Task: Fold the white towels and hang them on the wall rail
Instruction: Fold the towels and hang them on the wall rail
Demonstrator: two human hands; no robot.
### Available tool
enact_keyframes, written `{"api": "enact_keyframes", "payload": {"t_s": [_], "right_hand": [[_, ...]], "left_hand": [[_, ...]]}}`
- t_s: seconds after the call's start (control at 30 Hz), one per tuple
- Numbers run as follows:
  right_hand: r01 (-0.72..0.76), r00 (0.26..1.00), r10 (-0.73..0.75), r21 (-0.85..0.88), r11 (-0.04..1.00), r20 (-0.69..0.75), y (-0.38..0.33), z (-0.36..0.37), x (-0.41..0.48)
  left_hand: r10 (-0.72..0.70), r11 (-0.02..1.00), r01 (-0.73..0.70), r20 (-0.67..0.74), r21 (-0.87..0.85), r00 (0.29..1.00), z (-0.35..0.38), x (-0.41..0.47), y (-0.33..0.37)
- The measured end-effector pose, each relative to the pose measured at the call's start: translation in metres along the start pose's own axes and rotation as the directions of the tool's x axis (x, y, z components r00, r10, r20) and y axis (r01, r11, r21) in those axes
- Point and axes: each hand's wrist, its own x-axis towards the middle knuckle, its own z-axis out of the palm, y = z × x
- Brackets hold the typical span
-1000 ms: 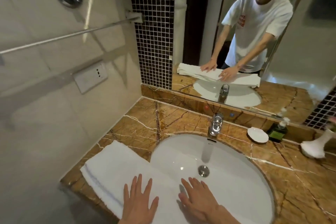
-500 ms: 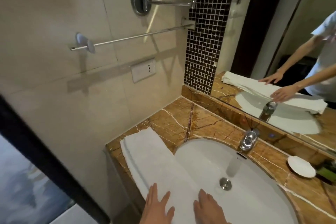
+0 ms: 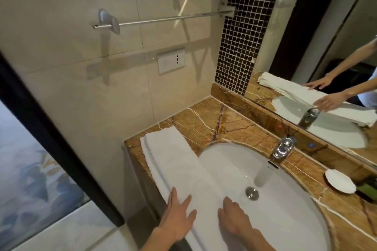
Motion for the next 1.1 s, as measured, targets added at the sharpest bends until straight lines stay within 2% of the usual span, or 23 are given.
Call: {"api": "enact_keyframes", "payload": {"t_s": [0.2, 0.57, 0.83, 0.9, 0.97, 1.03, 1.1], "right_hand": [[0.045, 0.999, -0.045, -0.041, 0.998, -0.009, 0.005, 0.004, 0.006], [0.097, 0.995, -0.096, 0.031, 0.995, -0.040, 0.014, 0.003, 0.008], [0.145, 0.989, -0.138, 0.135, 0.980, -0.058, 0.012, -0.002, 0.014], [0.153, 0.988, -0.145, 0.171, 0.973, -0.059, 0.011, -0.003, 0.016], [0.156, 0.987, -0.146, 0.206, 0.966, -0.063, 0.010, -0.005, 0.018], [0.138, 0.990, -0.128, 0.250, 0.958, -0.054, 0.010, -0.007, 0.019], [0.122, 0.993, -0.118, 0.274, 0.954, -0.031, 0.011, -0.007, 0.022]], "left_hand": [[-0.051, 0.997, 0.048, -0.041, -0.061, 0.998, 0.013, -0.007, 0.007], [-0.122, 0.974, 0.103, -0.084, -0.202, 0.989, 0.030, -0.024, 0.029], [-0.203, 0.904, 0.081, -0.256, -0.421, 0.945, 0.031, -0.017, 0.049], [-0.262, 0.840, 0.055, -0.314, -0.541, 0.913, 0.028, -0.014, 0.055], [-0.374, 0.710, 0.046, -0.320, -0.703, 0.870, 0.024, -0.008, 0.060], [-0.502, 0.494, 0.060, -0.228, -0.867, 0.834, 0.021, -0.001, 0.062], [-0.593, 0.285, 0.137, -0.062, -0.949, 0.803, 0.019, 0.008, 0.061]]}}
